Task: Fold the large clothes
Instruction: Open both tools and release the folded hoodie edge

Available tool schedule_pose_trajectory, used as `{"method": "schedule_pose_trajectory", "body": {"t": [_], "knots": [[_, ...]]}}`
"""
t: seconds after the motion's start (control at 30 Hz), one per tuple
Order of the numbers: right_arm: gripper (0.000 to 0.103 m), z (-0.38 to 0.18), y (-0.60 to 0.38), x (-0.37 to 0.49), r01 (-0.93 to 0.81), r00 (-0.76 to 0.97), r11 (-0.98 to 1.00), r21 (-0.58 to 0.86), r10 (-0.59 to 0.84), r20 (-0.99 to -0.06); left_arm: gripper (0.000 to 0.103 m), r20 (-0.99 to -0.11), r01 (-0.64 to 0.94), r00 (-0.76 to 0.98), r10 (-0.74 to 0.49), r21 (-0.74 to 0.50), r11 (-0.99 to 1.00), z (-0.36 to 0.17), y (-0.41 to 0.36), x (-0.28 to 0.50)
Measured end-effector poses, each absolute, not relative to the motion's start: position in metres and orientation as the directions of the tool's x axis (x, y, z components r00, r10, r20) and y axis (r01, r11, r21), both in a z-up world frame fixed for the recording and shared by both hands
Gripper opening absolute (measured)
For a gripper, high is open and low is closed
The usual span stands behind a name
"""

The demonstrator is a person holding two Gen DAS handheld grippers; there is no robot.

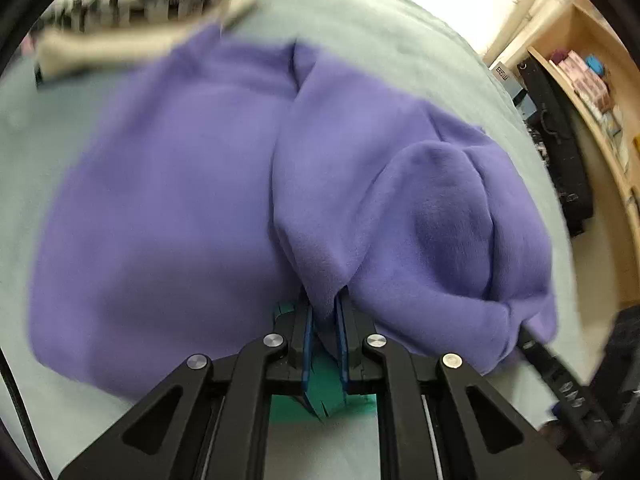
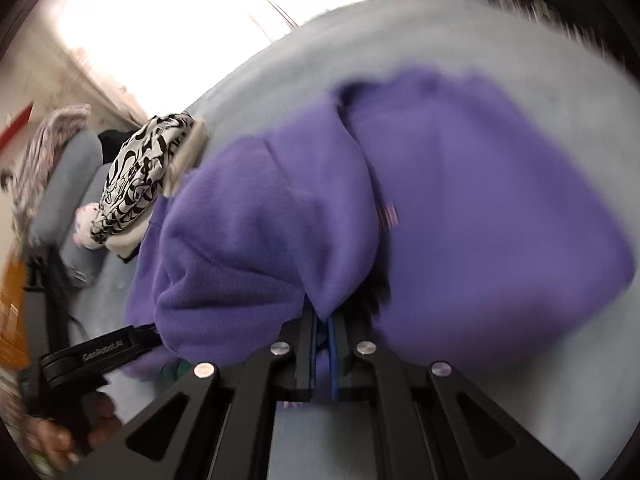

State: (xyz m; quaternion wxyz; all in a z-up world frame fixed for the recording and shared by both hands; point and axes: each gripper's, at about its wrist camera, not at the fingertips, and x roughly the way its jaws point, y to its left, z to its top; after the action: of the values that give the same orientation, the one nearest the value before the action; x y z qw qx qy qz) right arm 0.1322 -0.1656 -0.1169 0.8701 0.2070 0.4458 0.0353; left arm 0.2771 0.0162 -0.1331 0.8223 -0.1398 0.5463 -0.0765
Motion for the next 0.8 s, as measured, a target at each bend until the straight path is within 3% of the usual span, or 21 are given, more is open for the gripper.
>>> {"method": "schedule_pose_trajectory", "body": {"t": [0.13, 0.23, 0.4, 0.47, 0.57, 0.63, 0.67, 0.73, 0.8], "knots": [[0.004, -0.141, -0.170, 0.159, 0.186, 0.516, 0.917, 0.353, 0.214, -0.829, 0.011, -0.895, -0.121, 0.334, -0.294, -0.351, 0.929, -0.149, 0.024, 0.296], [0.007, -0.133, -0.166, 0.161, 0.143, 0.495, 0.943, 0.300, 0.194, -0.847, 0.013, -0.887, -0.101, 0.341, -0.312, -0.365, 0.926, -0.149, 0.032, 0.289], [0.023, -0.105, -0.186, 0.137, 0.087, 0.497, 0.945, 0.315, 0.232, -0.836, 0.047, -0.872, -0.062, 0.334, -0.358, -0.399, 0.915, -0.136, 0.070, 0.262], [0.023, -0.088, -0.189, 0.127, 0.068, 0.535, 0.949, 0.308, 0.226, -0.814, 0.048, -0.873, -0.074, 0.367, -0.322, -0.373, 0.925, -0.127, 0.082, 0.250], [0.023, -0.065, -0.186, 0.121, 0.018, 0.600, 0.945, 0.327, 0.251, -0.760, 0.048, -0.847, -0.061, 0.457, -0.272, -0.335, 0.940, -0.099, 0.096, 0.237], [0.023, -0.051, -0.178, 0.124, -0.090, 0.634, 0.917, 0.389, 0.354, -0.688, 0.047, -0.811, 0.000, 0.508, -0.289, -0.335, 0.942, -0.080, 0.091, 0.238], [0.023, -0.049, -0.171, 0.129, -0.126, 0.633, 0.911, 0.392, 0.378, -0.676, 0.043, -0.794, 0.044, 0.521, -0.313, -0.341, 0.939, -0.074, 0.088, 0.243], [0.023, -0.049, -0.153, 0.149, -0.203, 0.618, 0.896, 0.394, 0.429, -0.658, 0.017, -0.776, 0.108, 0.521, -0.356, -0.354, 0.929, -0.067, 0.065, 0.254], [0.021, -0.061, -0.136, 0.177, -0.258, 0.580, 0.878, 0.404, 0.475, -0.662, 0.011, -0.757, 0.162, 0.502, -0.418, -0.392, 0.905, -0.068, 0.044, 0.266]]}}
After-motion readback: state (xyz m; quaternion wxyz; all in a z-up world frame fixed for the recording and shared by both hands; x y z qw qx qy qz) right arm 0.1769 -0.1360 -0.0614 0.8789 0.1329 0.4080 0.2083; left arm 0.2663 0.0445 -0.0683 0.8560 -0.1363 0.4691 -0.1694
